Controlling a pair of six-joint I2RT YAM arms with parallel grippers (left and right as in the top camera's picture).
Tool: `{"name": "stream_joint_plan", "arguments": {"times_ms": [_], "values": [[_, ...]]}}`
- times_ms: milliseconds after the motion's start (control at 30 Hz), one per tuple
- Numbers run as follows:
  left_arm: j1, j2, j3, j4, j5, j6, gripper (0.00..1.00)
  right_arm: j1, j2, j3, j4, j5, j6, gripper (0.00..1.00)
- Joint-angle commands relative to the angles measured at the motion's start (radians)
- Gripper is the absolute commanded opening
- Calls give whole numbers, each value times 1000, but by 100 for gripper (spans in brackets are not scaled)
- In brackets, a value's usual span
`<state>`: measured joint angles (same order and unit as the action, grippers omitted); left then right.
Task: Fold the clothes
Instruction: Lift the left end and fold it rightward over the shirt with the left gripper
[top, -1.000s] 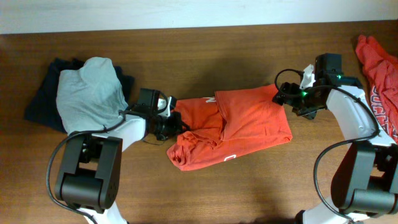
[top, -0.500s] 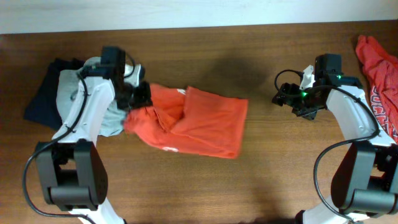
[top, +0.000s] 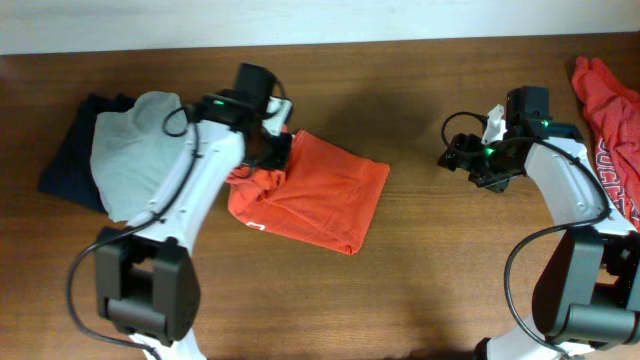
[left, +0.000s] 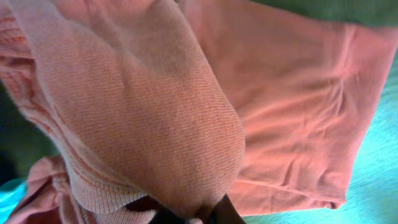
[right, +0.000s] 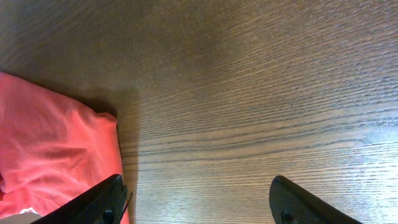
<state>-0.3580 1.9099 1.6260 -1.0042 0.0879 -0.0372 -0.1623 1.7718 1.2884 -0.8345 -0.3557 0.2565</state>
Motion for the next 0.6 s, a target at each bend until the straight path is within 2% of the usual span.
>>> {"name": "stream_joint_plan", "arguments": {"times_ms": [0, 167, 333, 567], "values": [[-106, 41, 13, 0, -88, -3, 0, -2, 2, 2, 0, -3, -5, 79], [-261, 87, 13, 3, -224, -47, 0, -2, 2, 2, -4, -3, -5, 79], [-386, 149, 13, 9, -422, -97, 0, -2, 2, 2, -8, -11, -5, 79], [-497, 278, 21, 4, -553, -101, 4, -2, 2, 2, -23, -11, -5, 79]]}}
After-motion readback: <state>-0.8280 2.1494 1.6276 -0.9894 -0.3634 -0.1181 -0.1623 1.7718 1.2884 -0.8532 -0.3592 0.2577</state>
